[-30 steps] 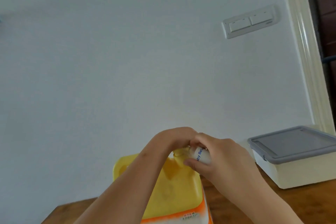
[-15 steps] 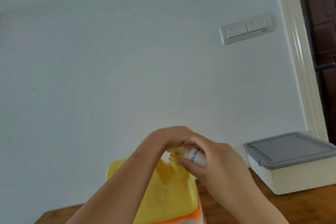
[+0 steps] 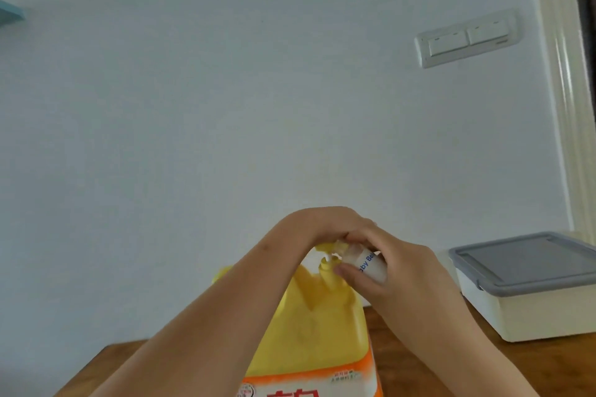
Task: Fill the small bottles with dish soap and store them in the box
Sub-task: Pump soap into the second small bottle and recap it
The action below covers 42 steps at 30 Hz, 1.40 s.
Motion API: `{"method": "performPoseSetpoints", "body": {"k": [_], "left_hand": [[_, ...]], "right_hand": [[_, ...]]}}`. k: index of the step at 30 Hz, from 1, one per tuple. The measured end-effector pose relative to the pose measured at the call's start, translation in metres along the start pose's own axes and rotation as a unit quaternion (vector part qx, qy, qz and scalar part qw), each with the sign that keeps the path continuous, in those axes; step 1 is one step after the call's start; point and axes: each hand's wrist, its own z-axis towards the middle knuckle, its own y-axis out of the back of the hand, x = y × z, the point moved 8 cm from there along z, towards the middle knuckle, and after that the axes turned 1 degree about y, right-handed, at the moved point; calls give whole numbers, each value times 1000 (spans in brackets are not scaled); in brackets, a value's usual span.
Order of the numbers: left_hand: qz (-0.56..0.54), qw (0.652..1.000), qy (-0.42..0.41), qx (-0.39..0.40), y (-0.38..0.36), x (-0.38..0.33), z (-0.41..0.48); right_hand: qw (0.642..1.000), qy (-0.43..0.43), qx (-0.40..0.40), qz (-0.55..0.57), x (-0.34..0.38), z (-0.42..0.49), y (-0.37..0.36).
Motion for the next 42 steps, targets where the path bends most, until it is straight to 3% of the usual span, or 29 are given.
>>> {"method": "performPoseSetpoints", "body": {"k": [5,12,19,26,34,42], "left_hand": [[-16,999,28,0,-17,14,4],[52,998,-32,10,-4,-11,-2],[52,999,-1,2,-14,3,9],[87,996,-34,-8,-9,-10,2],[1,1000,5,-31,-1,-2,1],[21,1000,-13,-7,-12,-3,-1]], "right_hand": [[998,5,1,-68,2,-6,-2],[1000,-18,12,-13,5,-6,1],[999,-25,3,-27,0,-7,-2],[999,-38,21,11,5,-7,-1],[999,-29,-7,21,6,-6,0],[999,-49,13,11,2,-8,-4]]}}
